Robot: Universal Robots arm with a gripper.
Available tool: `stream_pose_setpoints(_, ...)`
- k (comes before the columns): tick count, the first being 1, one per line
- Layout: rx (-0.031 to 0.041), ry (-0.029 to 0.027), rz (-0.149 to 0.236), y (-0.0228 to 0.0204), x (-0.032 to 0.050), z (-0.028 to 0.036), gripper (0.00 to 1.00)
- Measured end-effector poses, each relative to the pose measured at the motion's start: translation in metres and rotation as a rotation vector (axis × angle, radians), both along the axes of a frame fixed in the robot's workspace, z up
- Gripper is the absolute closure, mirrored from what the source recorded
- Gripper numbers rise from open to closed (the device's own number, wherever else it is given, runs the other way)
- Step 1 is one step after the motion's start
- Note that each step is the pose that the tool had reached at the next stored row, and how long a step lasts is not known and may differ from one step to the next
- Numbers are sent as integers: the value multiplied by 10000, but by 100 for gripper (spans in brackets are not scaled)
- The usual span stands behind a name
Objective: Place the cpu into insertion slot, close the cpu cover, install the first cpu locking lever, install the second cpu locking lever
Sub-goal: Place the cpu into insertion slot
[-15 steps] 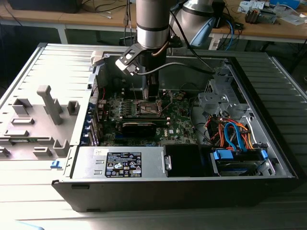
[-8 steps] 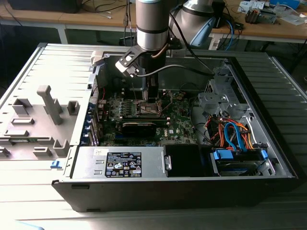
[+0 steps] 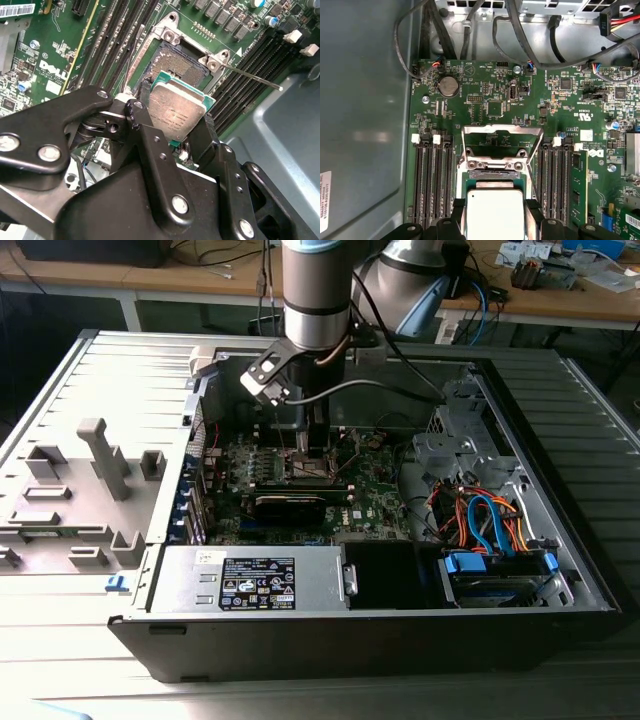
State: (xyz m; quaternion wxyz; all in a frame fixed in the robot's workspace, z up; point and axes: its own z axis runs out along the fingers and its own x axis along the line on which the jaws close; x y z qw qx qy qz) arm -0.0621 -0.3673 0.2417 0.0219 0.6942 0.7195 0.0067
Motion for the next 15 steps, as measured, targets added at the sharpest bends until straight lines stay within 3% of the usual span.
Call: stream_pose_setpoints(15,-2,0,0,-11,-3,-62,45)
